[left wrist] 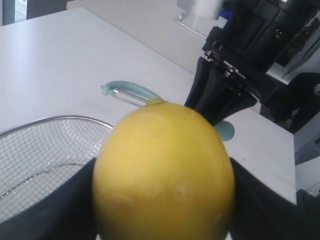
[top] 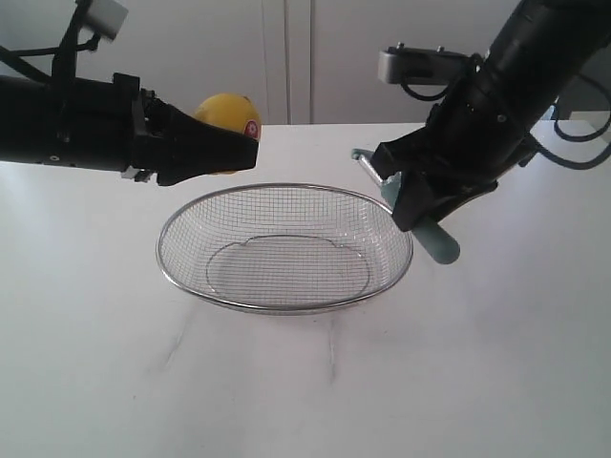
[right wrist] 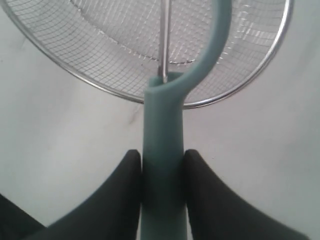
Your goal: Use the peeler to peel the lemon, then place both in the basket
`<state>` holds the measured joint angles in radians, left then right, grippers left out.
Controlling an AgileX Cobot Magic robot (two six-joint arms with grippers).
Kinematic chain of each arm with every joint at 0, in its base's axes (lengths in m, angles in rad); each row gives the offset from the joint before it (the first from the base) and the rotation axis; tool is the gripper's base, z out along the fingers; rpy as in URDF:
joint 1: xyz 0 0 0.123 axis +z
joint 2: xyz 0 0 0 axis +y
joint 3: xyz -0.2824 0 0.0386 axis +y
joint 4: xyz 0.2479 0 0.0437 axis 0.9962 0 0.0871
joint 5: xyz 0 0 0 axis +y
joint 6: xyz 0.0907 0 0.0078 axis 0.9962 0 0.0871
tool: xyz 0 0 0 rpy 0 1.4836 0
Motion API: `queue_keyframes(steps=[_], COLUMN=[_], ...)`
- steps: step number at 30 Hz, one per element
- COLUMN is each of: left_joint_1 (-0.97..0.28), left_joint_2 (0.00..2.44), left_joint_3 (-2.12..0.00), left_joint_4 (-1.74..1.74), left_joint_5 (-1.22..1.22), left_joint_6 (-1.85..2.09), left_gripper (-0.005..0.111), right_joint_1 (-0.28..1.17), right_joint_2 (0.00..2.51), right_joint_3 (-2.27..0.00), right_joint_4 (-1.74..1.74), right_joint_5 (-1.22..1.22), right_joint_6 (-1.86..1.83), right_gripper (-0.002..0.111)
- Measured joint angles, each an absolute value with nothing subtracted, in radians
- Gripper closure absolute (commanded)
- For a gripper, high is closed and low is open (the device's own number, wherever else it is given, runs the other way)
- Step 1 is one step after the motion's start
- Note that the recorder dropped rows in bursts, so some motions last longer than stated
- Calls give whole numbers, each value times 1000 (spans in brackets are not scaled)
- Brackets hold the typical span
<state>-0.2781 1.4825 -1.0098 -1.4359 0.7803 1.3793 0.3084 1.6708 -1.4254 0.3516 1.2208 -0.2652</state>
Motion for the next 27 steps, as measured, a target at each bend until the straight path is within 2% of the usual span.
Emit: queue_keyframes(steps=[16,27], left_joint_1=[-280,-280], left_joint_2=[1482,1482], left_joint_3=[-1010,-1010], left_joint_4=[-1438,-1438], left_joint_5=[788,789], left_joint_6=[1459,1467], left_gripper=[107,107], right_joint_1=[308,365], right_joint_2=[1682,1689], right_joint_3=[-1409,-1409], right_joint_4=[745,805], right_joint_5=[1205,1210], right_joint_6=[-561,-612], right_gripper=[108,108])
